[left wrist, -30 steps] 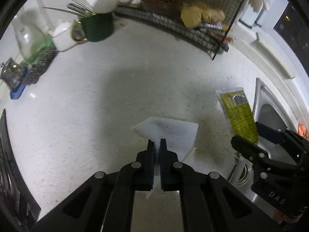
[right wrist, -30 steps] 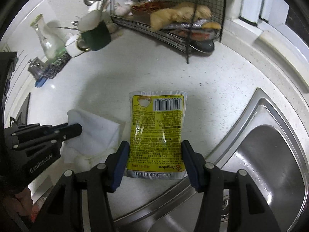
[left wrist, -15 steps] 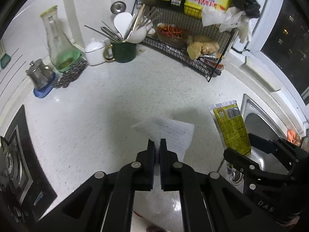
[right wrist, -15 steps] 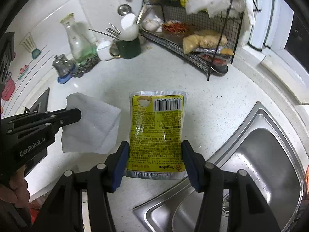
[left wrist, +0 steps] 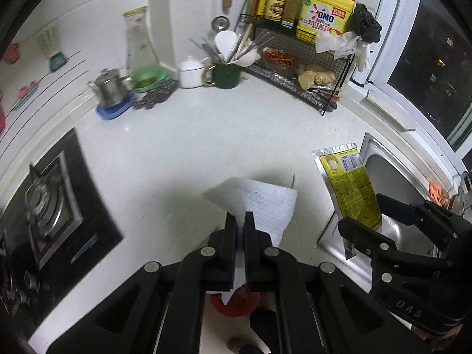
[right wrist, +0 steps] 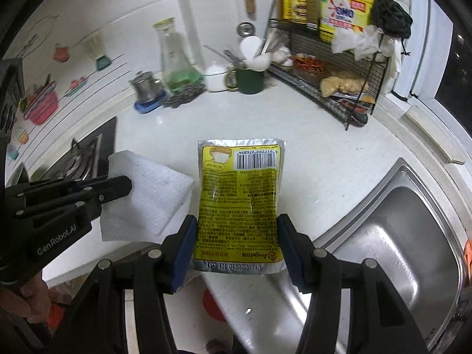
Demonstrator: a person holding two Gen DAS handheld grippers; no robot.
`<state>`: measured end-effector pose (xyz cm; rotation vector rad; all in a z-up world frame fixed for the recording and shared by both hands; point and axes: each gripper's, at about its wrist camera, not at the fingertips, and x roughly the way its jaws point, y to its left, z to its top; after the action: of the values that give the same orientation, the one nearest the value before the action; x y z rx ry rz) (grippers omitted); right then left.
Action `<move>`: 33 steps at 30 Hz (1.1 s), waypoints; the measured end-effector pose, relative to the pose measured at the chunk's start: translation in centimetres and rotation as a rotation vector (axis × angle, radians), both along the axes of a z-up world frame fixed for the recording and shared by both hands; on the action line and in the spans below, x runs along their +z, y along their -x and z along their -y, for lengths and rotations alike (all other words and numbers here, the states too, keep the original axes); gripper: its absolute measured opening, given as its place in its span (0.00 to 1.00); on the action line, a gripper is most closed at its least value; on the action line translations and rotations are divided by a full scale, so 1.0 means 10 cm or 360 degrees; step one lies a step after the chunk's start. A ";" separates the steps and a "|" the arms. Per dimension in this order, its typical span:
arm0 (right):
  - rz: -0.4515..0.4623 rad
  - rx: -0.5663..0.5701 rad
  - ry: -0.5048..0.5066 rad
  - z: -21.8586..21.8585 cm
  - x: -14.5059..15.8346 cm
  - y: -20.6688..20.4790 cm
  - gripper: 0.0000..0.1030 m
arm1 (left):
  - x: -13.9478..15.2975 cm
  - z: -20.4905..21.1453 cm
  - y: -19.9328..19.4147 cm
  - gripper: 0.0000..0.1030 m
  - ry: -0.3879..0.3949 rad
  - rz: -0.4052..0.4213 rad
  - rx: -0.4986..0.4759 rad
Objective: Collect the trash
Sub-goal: 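Carry the tissue and packet down to the red bucket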
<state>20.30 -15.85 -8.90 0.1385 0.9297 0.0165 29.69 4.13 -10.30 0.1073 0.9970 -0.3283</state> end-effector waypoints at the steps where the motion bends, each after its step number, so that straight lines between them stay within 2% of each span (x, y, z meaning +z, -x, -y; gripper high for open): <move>1: 0.0005 0.0010 0.0003 -0.06 0.00 0.05 0.51 | 0.00 -0.06 0.07 0.03 -0.0002 -0.0003 0.0006; 11: -0.0021 0.0096 0.0023 -0.67 -0.10 0.62 0.51 | -0.14 -0.64 0.85 0.03 0.0018 -0.0042 0.0084; 19: -0.0126 0.0154 0.0026 -1.00 -0.37 0.94 0.51 | -0.53 -0.95 1.25 0.03 0.0004 -0.0180 0.0135; 26: -0.0236 0.0188 0.0038 -1.13 -0.78 1.06 0.51 | -1.08 -1.08 1.37 0.03 -0.0014 -0.0320 0.0148; 33: -0.0398 0.0200 0.0015 -1.15 -1.52 1.02 0.51 | -1.85 -1.07 1.33 0.03 -0.0025 -0.0462 0.0145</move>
<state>10.06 -4.33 -24.05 0.0738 1.1868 0.1128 16.41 14.81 -28.82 0.0280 1.2877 -0.2564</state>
